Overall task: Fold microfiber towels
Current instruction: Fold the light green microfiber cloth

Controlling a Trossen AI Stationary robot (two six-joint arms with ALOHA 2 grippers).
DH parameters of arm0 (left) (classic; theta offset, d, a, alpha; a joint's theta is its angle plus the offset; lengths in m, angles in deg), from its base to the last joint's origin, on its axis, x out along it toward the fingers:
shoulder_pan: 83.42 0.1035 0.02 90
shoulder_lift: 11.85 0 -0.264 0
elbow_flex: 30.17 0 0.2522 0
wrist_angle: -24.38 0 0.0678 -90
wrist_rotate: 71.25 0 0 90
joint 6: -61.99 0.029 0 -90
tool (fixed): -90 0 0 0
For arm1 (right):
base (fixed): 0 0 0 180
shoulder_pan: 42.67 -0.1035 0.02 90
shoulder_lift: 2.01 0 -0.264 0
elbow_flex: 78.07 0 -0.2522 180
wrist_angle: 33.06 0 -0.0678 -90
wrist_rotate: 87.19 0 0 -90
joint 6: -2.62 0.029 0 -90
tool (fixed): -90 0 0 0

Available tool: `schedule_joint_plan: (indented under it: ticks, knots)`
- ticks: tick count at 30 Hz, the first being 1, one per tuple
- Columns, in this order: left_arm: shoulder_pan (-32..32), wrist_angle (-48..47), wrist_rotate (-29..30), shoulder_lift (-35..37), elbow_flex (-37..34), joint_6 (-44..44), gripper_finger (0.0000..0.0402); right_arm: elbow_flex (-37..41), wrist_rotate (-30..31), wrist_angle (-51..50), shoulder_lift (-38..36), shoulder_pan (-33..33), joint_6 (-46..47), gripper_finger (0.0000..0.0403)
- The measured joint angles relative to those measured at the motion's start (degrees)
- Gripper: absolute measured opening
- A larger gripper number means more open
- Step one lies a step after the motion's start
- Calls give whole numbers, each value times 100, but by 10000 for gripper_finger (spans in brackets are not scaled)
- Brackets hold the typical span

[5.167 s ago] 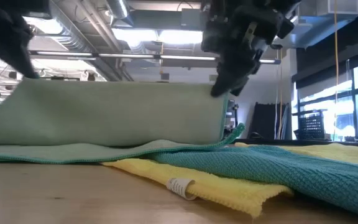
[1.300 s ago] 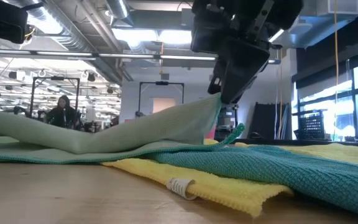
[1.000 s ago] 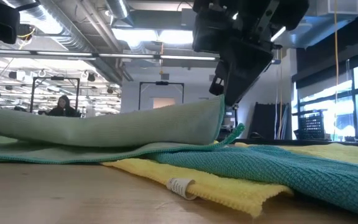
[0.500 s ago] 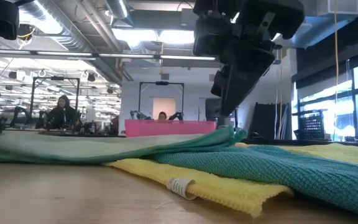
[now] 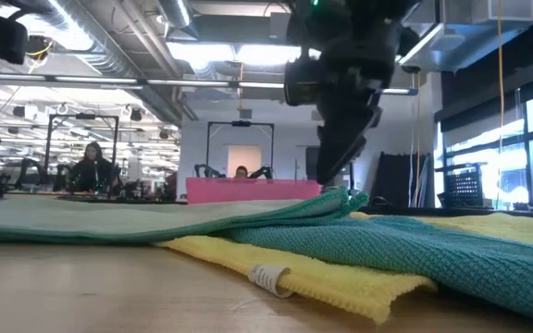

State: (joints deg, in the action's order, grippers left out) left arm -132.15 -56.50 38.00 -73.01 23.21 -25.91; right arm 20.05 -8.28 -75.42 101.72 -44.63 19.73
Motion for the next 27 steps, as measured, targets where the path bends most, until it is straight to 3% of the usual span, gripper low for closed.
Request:
schedule_joint_plan:
  ticks: [4, 10, 13, 22, 27]
  knots:
    - [155, -335, 418, 356, 9, -7, 113, 0, -198, 13, -1, 457, 33, 127]
    - [694, -323, 1683, 594, 7, 130, 112, 0, -823, 282, -1, 1126, -47, 127]
    - [1192, -274, 1709, 598, 7, 637, 112, -2, -1326, 378, -1, 1343, 73, 126]
    - [3308, 1060, -335, 869, 0, 3855, 112, -2, -2473, 369, -1, 1493, -94, 126]
    - [4884, 1470, -2252, 847, 0, 5534, 112, -2, -2659, 367, -1, 1460, -18, 126]
